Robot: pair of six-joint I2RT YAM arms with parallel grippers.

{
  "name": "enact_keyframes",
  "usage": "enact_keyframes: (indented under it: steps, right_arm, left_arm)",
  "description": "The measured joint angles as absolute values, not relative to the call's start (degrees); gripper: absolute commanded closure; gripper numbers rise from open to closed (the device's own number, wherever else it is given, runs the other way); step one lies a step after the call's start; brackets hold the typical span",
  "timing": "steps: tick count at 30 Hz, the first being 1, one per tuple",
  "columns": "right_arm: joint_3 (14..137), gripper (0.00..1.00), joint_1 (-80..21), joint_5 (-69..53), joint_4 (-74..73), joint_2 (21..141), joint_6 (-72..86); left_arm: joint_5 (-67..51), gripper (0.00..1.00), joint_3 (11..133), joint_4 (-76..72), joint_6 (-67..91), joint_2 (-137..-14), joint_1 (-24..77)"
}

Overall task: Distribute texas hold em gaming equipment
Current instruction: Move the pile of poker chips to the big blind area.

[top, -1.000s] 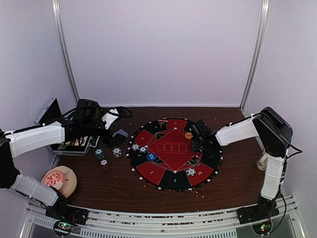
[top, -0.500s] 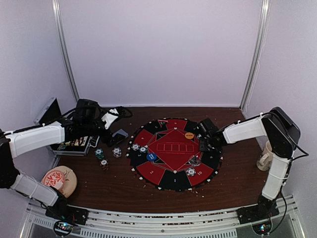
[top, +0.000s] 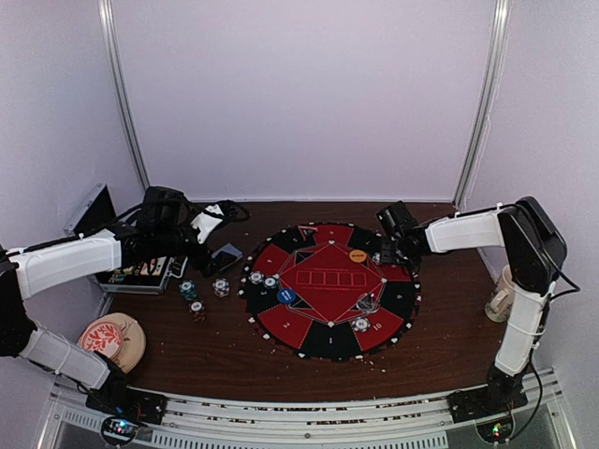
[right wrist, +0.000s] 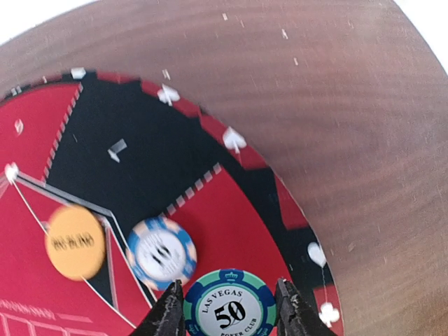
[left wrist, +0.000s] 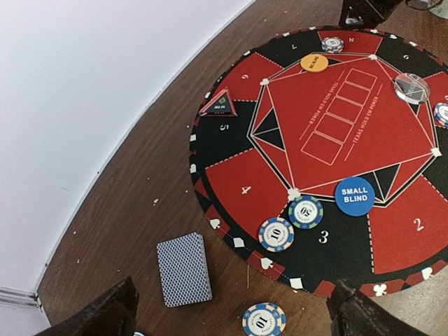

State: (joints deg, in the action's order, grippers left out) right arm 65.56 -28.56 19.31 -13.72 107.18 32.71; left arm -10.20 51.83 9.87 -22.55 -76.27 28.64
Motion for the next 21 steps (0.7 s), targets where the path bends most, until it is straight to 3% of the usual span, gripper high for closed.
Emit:
enact_keyframes:
  steps: [21]
  right_arm:
    - [75.0,0.59,-24.3,17.7,-13.7,116.9,31.4]
  left_arm:
    - [-10.2,0.02,51.6,9.8,-22.5,-75.9,28.6]
